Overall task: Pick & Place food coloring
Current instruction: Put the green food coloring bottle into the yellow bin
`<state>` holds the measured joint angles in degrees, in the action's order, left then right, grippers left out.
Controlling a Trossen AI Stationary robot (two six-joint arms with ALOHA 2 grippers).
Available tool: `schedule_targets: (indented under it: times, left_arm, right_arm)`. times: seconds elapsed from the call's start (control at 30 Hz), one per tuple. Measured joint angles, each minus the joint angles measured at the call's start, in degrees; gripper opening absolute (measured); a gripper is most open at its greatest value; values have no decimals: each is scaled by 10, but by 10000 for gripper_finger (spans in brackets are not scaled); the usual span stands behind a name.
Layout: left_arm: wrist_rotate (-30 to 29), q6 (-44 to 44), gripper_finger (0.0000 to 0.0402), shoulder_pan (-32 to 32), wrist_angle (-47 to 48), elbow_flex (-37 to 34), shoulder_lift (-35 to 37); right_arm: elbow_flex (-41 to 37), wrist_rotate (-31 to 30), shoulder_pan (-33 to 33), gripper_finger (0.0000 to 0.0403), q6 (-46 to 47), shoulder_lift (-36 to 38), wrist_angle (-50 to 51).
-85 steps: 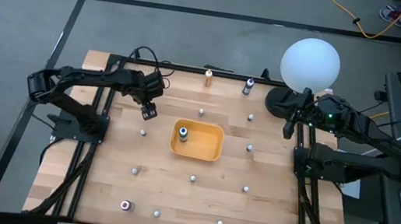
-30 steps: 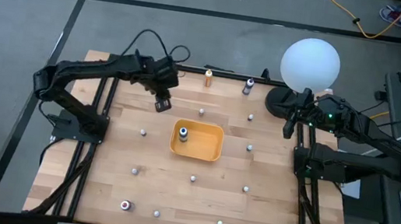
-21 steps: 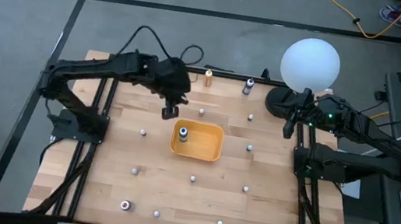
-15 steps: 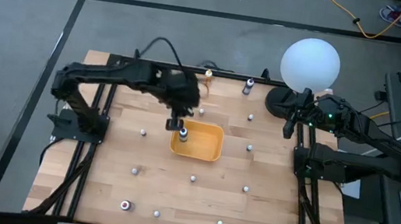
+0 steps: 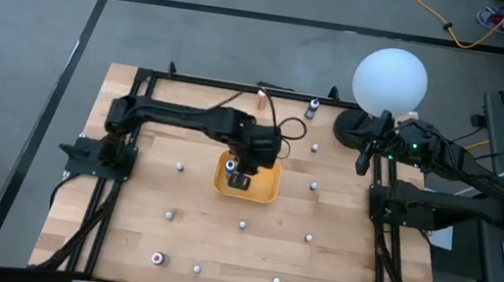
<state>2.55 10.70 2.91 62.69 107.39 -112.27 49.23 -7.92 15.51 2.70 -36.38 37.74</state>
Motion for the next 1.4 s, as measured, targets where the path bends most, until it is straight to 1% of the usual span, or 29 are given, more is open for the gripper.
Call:
schedule_targets:
  times: [0.17, 0.3, 0.47, 0.57, 0.7, 0.87, 0.93, 1.4]
  left_arm:
    - [-1, 0, 68, 7, -6, 20, -49]
    - [-4, -9, 68, 11, -20, 21, -73]
    - [-6, -18, 68, 11, -28, 20, -83]
    - [-14, -21, 68, 11, -50, 19, -87]
    - [-8, -24, 68, 14, -66, 19, -100]
    - [-4, -16, 68, 18, -64, 18, -116]
    - [-4, -16, 68, 20, -83, 19, -120]
    - [-4, -14, 68, 22, -85, 18, -149]
  right_arm:
    - [0, 0, 0, 34, -2, 0, 0]
    - [0, 0, 0, 34, -16, 0, 1]
    - [0, 0, 0, 34, -19, 0, 7]
    - [0, 0, 0, 34, -19, 0, 8]
    - [0, 0, 0, 34, -19, 0, 10]
    - [0, 0, 0, 34, -19, 0, 13]
    - [0, 0, 0, 34, -19, 0, 14]
    - [0, 0, 0, 34, -20, 0, 16]
